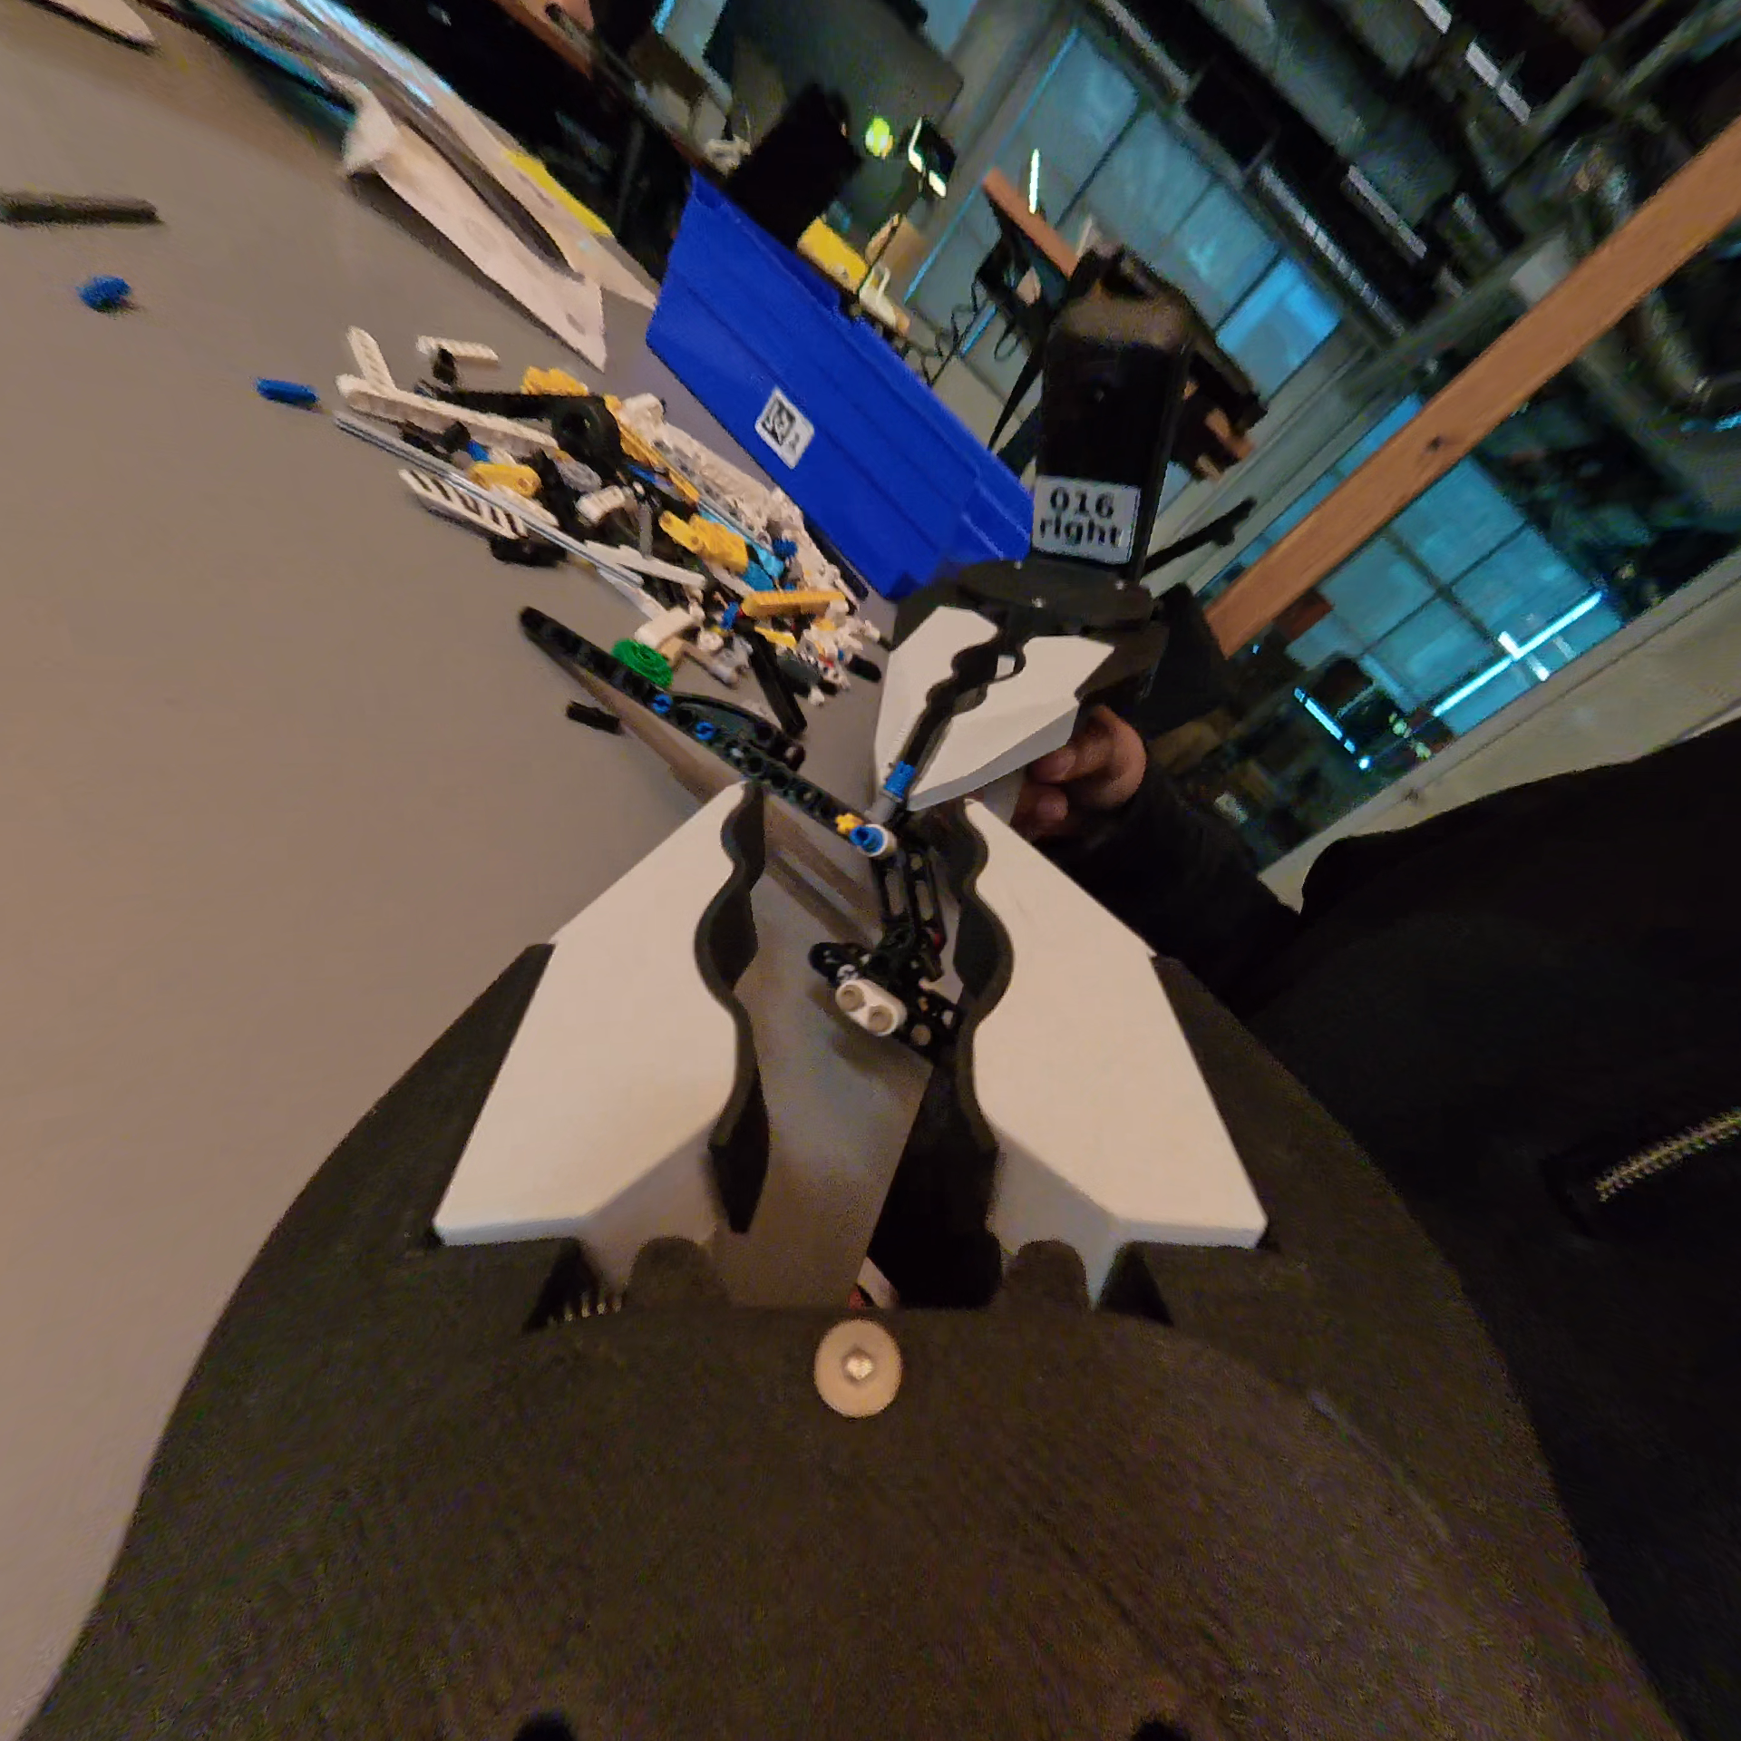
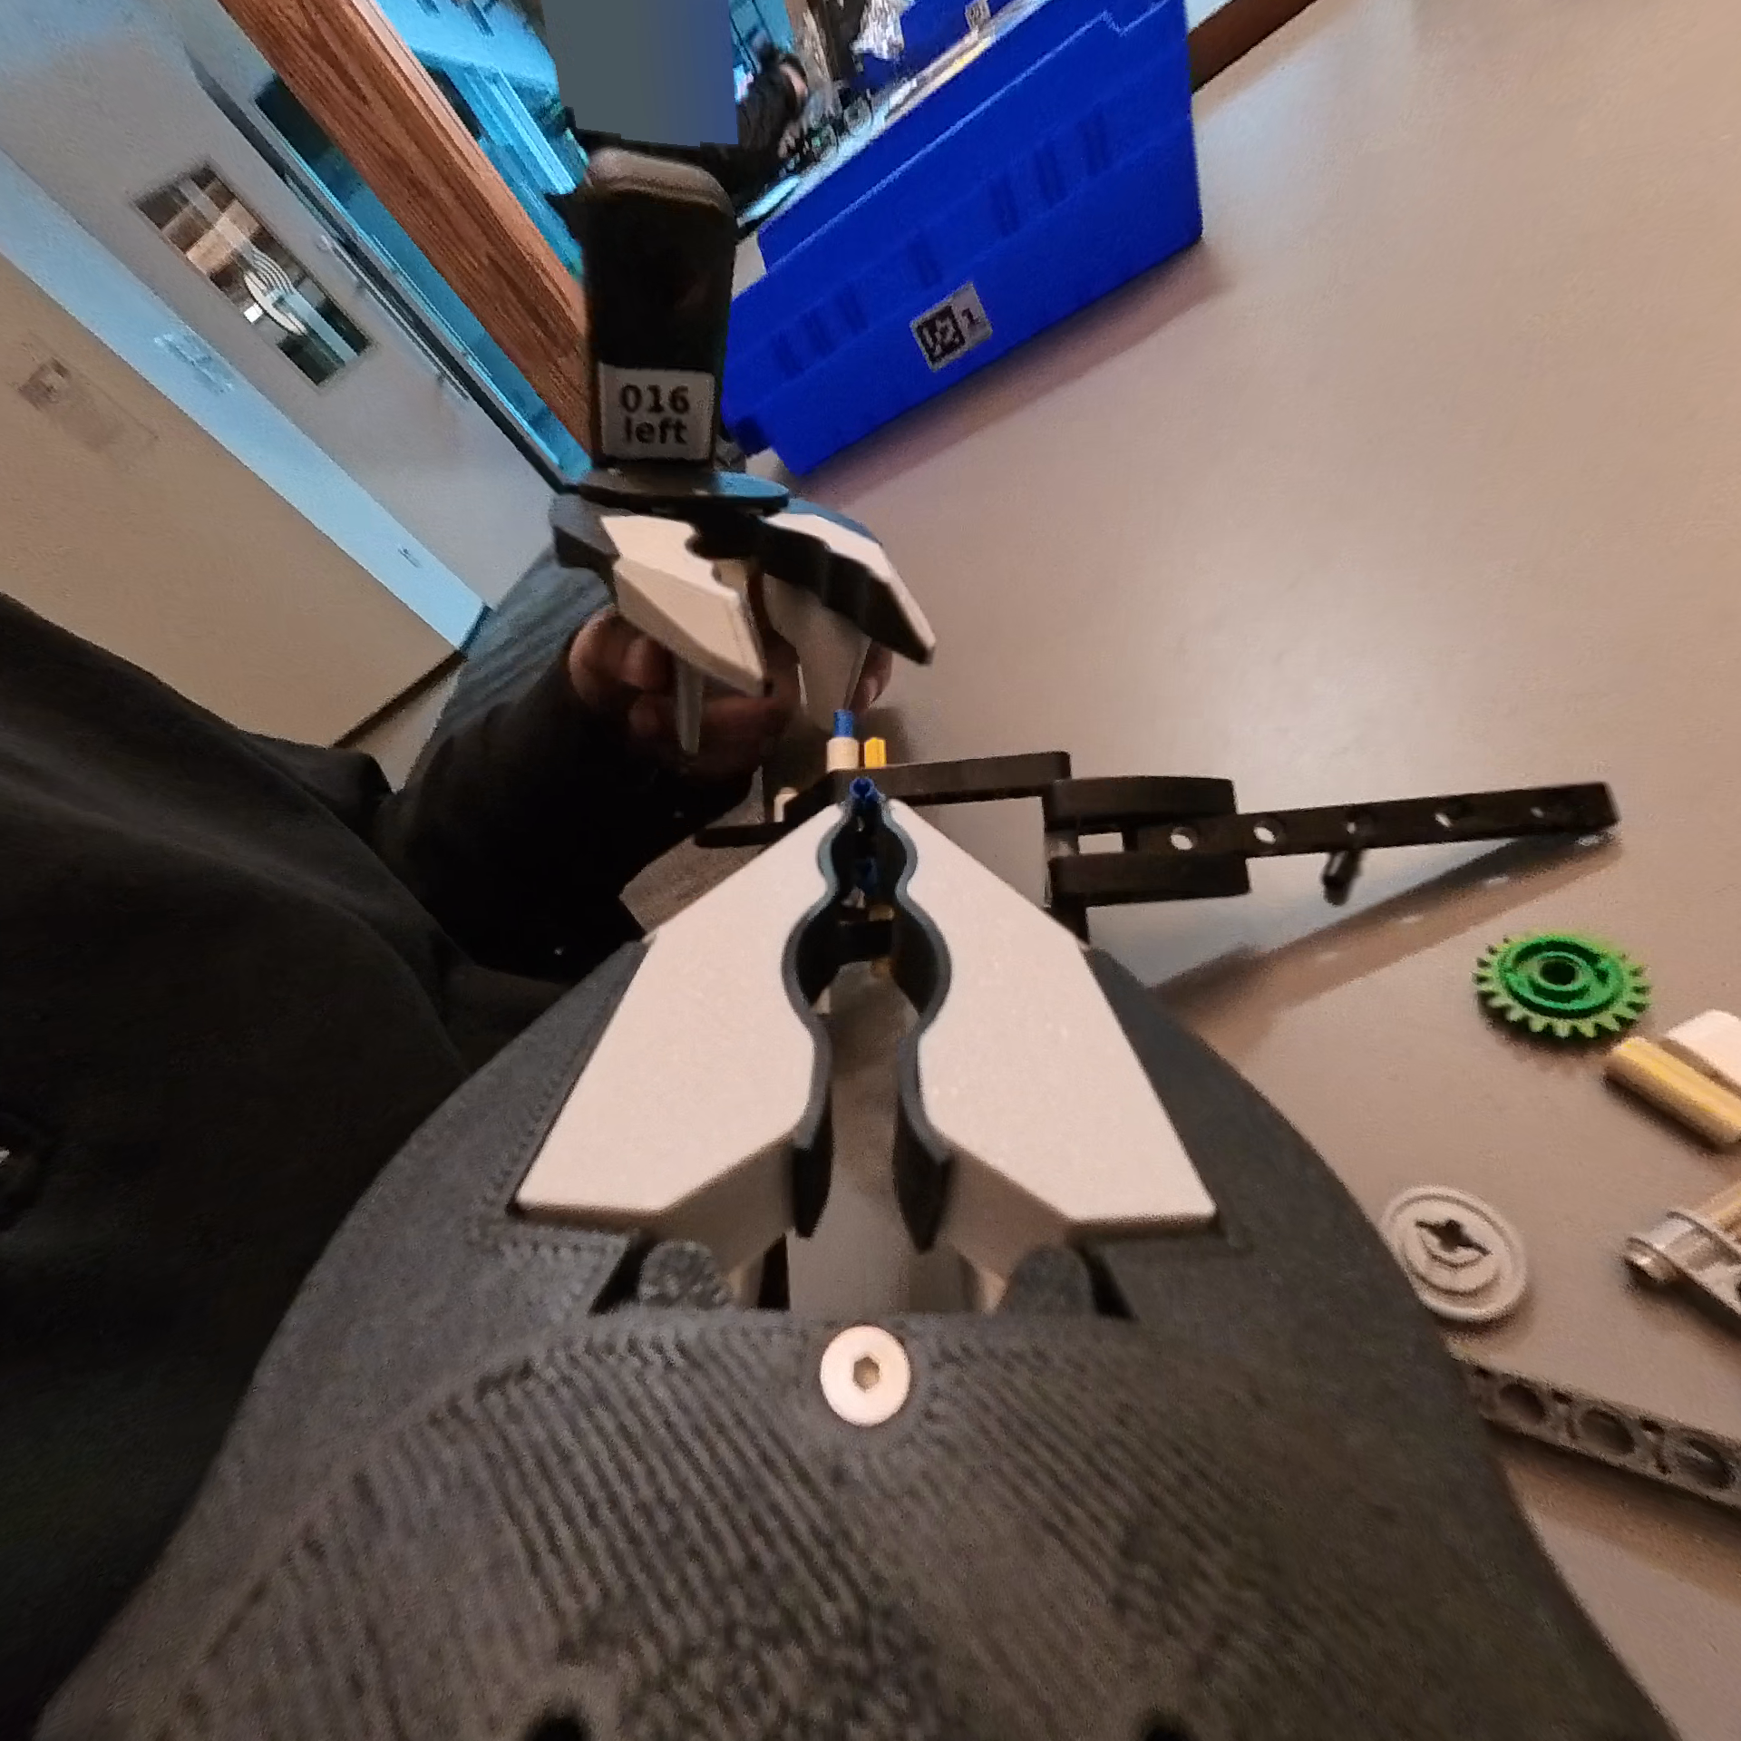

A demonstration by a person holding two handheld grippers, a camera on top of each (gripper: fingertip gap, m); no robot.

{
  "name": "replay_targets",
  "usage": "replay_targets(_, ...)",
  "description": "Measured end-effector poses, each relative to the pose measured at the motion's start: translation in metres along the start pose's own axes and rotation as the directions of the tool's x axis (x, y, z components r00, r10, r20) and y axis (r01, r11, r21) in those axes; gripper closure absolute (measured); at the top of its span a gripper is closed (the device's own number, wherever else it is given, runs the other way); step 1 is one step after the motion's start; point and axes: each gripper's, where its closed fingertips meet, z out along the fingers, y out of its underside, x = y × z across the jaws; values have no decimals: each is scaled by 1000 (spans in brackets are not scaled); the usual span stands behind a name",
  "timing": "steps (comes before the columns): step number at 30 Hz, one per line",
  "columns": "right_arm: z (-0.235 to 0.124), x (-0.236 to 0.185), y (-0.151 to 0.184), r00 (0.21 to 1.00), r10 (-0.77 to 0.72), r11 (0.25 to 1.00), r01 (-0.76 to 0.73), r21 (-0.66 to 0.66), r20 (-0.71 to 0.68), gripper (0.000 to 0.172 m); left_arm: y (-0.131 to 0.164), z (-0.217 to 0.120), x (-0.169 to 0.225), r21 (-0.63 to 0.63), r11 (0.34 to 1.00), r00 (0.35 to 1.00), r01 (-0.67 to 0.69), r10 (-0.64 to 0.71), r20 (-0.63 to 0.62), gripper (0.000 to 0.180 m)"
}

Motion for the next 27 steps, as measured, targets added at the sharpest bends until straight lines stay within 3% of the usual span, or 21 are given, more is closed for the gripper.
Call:
replay_targets(6, -1, -6, -19, 994, 59, 993, -67, 98, 88, 172, -19, -20, -14, 84, 991, 994, 104, -102, -29, 161)
replay_targets(13, 3, -18, -57, 967, 109, 957, -164, 237, 231, 172, -1, -5, -2, -58, 997, 995, 46, -51, -89, 171)
replay_targets(20, 11, -25, -73, 929, 155, 917, -261, 301, 335, 172, -31, -8, 20, 175, 979, 963, 105, -56, -264, 176)
replay_targets(27, 16, -22, -72, 915, 190, 894, -311, 323, 356, 172, -41, -13, 16, 254, 954, 958, 157, -86, -272, 176)
